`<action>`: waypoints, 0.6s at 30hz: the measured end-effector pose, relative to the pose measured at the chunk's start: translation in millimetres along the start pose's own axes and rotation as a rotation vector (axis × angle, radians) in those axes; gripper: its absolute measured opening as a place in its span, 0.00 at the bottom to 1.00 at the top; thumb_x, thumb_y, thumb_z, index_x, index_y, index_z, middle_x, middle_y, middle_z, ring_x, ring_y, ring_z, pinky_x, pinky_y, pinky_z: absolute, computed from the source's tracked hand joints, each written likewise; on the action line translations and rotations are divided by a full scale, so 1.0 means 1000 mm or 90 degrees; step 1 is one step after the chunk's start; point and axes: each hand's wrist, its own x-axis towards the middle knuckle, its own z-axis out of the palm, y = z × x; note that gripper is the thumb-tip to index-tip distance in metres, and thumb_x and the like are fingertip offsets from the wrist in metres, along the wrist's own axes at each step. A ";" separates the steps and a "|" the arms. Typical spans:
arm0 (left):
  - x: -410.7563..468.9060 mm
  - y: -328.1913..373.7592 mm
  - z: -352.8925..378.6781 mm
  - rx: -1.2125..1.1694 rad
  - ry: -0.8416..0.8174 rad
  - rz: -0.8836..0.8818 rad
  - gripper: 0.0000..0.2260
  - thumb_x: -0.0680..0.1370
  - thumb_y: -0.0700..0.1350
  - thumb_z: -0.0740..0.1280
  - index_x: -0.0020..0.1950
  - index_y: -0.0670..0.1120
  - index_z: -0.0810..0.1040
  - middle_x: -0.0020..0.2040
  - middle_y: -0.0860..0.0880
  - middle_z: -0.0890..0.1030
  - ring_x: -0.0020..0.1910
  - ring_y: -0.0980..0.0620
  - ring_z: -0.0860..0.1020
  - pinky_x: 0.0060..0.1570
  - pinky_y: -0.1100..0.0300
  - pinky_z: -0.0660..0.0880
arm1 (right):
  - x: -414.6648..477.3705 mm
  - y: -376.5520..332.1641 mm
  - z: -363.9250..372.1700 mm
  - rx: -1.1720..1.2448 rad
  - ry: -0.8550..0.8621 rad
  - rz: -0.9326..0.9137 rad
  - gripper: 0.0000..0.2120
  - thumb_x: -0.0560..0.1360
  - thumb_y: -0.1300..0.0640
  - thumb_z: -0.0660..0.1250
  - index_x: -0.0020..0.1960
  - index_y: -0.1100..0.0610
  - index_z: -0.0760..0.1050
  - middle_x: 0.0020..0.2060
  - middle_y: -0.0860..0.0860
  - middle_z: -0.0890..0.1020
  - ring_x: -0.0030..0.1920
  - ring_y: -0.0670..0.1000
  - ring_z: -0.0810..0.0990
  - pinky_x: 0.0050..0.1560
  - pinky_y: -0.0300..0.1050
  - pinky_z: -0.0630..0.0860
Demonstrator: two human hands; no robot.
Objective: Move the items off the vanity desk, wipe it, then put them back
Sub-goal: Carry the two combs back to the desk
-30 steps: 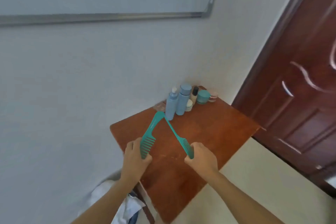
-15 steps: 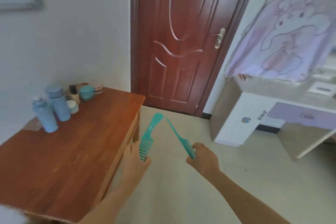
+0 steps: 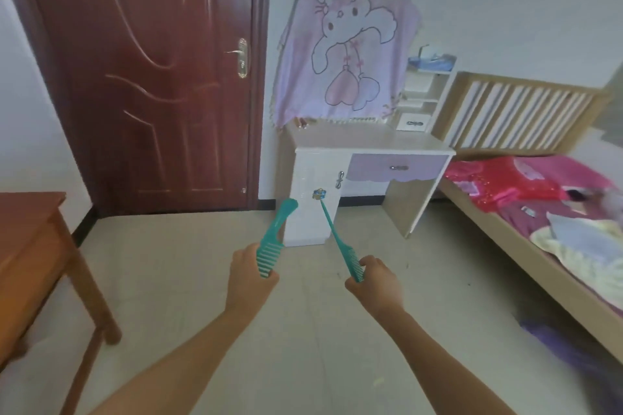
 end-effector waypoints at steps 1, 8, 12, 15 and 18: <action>-0.002 0.010 0.016 -0.005 -0.018 0.014 0.14 0.65 0.34 0.68 0.49 0.40 0.73 0.43 0.46 0.72 0.47 0.45 0.71 0.40 0.60 0.66 | -0.001 0.018 -0.005 0.005 0.001 0.022 0.17 0.73 0.54 0.64 0.60 0.57 0.69 0.56 0.52 0.77 0.50 0.52 0.77 0.40 0.39 0.68; 0.002 0.063 0.085 -0.061 -0.072 0.042 0.14 0.67 0.33 0.67 0.51 0.41 0.72 0.46 0.43 0.72 0.43 0.53 0.69 0.36 0.66 0.64 | 0.012 0.096 -0.027 0.009 0.008 0.117 0.18 0.72 0.53 0.64 0.60 0.56 0.69 0.56 0.51 0.76 0.51 0.51 0.77 0.42 0.39 0.70; 0.027 0.072 0.103 -0.073 -0.058 0.045 0.14 0.68 0.33 0.67 0.52 0.39 0.72 0.48 0.41 0.73 0.37 0.58 0.65 0.34 0.68 0.61 | 0.040 0.100 -0.033 0.016 0.014 0.114 0.17 0.72 0.53 0.64 0.59 0.56 0.69 0.55 0.52 0.76 0.50 0.51 0.76 0.44 0.42 0.74; 0.058 0.075 0.115 -0.074 -0.038 0.040 0.15 0.68 0.34 0.67 0.53 0.39 0.72 0.48 0.40 0.73 0.41 0.56 0.65 0.35 0.67 0.61 | 0.075 0.089 -0.041 0.015 0.027 0.098 0.17 0.72 0.53 0.65 0.59 0.55 0.69 0.55 0.51 0.76 0.50 0.51 0.77 0.45 0.42 0.77; 0.100 0.074 0.130 -0.084 -0.015 0.019 0.16 0.67 0.34 0.67 0.54 0.40 0.73 0.48 0.41 0.73 0.47 0.52 0.67 0.42 0.59 0.67 | 0.122 0.075 -0.050 0.000 0.034 0.069 0.18 0.72 0.53 0.64 0.60 0.56 0.69 0.56 0.51 0.76 0.51 0.52 0.77 0.44 0.43 0.77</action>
